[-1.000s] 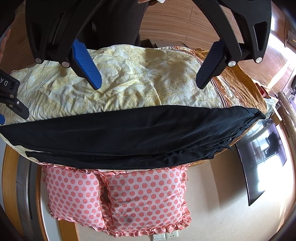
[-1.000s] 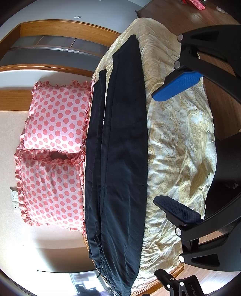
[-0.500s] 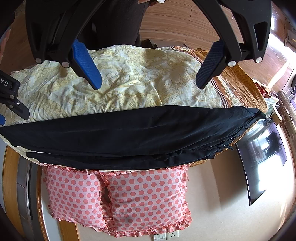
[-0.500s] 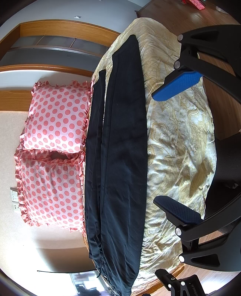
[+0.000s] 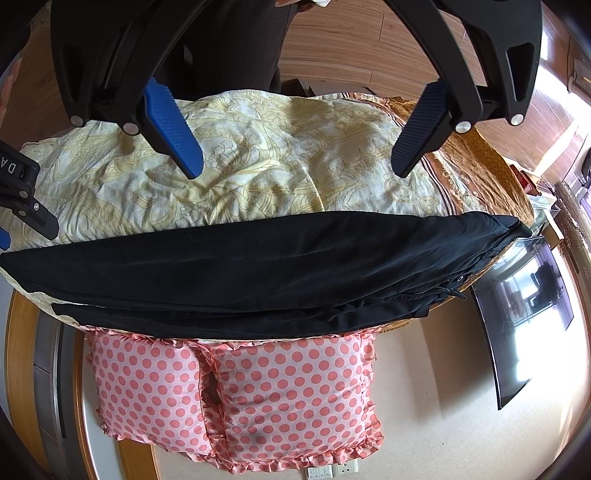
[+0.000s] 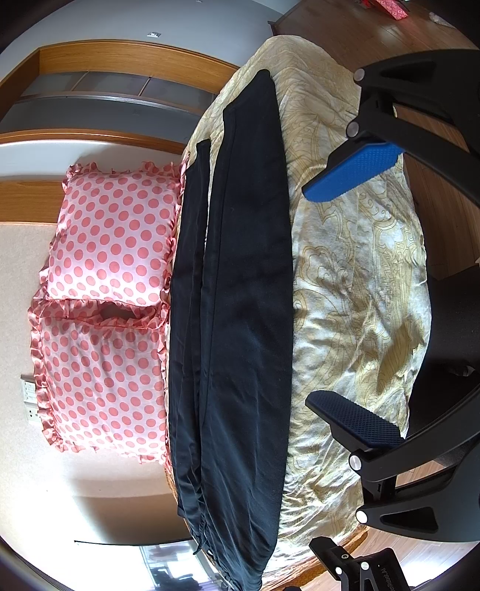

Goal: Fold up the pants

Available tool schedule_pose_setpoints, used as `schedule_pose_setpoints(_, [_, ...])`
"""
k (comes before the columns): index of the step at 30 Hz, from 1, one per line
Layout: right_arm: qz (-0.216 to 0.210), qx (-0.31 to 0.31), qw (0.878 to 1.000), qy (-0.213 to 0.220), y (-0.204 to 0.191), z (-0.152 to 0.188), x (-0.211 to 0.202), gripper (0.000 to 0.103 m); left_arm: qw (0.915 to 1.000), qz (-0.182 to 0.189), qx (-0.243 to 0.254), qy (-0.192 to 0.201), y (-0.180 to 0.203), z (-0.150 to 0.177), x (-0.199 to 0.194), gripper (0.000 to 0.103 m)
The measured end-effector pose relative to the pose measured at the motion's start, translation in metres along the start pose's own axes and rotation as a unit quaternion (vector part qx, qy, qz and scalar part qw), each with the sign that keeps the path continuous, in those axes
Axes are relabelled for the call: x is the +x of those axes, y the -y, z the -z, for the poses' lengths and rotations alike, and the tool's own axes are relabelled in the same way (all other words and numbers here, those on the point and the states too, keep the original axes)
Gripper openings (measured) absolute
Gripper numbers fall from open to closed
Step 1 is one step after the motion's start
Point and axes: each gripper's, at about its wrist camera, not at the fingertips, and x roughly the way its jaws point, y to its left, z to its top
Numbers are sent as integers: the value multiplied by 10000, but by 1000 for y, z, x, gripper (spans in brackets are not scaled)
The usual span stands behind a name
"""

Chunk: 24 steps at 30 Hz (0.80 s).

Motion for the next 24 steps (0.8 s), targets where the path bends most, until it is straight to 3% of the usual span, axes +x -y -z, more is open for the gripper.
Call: schedule_pose_setpoints(24, [2,-2,10000,9,1,-1,-1,102,10000,1,2,-6,2,1,0,101])
